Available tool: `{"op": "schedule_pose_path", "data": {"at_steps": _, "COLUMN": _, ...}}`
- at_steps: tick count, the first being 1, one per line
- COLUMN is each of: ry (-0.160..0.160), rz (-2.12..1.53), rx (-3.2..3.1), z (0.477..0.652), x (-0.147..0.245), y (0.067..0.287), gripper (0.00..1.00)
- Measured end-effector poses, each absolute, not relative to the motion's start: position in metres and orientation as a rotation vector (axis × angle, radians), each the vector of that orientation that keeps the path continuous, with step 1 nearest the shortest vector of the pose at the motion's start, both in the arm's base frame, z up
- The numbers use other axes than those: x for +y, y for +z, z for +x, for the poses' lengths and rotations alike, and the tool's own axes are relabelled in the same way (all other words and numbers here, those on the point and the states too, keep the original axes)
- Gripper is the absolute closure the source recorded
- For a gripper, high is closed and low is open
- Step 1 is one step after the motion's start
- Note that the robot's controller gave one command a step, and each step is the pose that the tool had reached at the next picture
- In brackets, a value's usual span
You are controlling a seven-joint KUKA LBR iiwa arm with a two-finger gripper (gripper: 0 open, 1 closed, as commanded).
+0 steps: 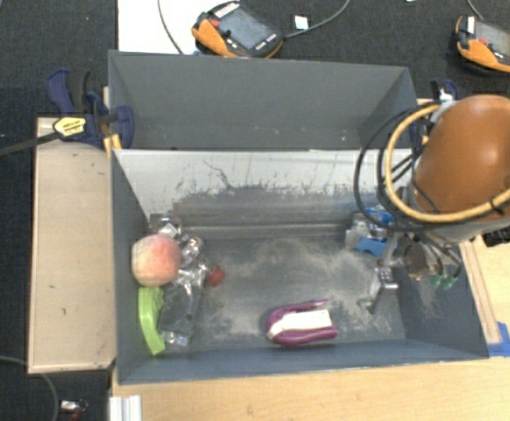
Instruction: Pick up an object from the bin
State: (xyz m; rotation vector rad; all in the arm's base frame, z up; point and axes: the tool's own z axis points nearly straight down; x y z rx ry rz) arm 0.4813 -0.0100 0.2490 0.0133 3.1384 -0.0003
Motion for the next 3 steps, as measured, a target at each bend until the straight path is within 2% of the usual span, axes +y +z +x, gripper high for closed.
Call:
{"op": "schedule_pose_path", "data": {"at_steps": 1, "ry": 0.000, "rz": 0.013, "rx": 3.138, "z": 0.481, "x": -0.010, "y": 0.249, "gripper": 0.00}}
{"op": "schedule_pose_path", "data": {"at_steps": 2, "ry": 0.004, "rz": -0.118, "rx": 3.139, "z": 0.494, "x": 0.051, "y": 0.176, "gripper": 0.00}}
{"op": "schedule_pose_path", "data": {"at_steps": 3, "ry": 0.000, "rz": -0.114, "rx": 3.131, "z": 0.495, "x": 0.046, "y": 0.174, "gripper": 0.00}}
